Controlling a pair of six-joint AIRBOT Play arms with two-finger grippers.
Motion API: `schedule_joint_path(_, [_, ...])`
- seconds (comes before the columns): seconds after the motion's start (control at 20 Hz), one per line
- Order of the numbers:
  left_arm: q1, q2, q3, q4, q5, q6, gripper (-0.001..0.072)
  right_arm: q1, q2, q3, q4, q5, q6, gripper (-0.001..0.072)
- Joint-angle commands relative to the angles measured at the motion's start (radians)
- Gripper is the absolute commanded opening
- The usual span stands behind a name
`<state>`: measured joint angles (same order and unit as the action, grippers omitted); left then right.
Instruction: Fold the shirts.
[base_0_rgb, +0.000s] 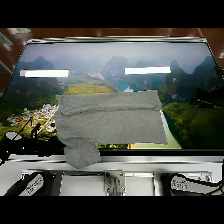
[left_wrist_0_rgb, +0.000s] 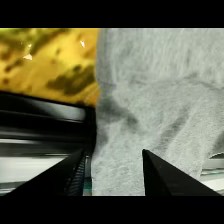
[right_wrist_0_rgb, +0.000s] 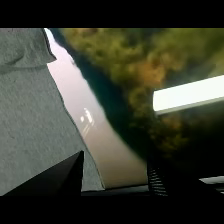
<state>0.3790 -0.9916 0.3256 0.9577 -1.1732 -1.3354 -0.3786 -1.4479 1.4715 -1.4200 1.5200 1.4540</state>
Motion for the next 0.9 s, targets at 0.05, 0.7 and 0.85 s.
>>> schedule_joint_path(0.05, [-0.018,-0.072,-0.005,-0.017,0.046,0.045,0.0446,0.000,-0.003,-0.086,0.001,-0.001,0.000,0.0515])
schedule_joint_path(0.7, [-0.115,-0.142,0.039,-0.085,0.071,0.098,0.0034,-0.001,-0.003,-0.536,0.081,-0.006,-0.135,0.0597])
schedule_joint_path(0.85, [-0.116,-0.115,0.094,-0.084,0.010,0.154,0.0035,-0.001,-0.003,-0.626,0.118,-0.061,-0.150,0.0597])
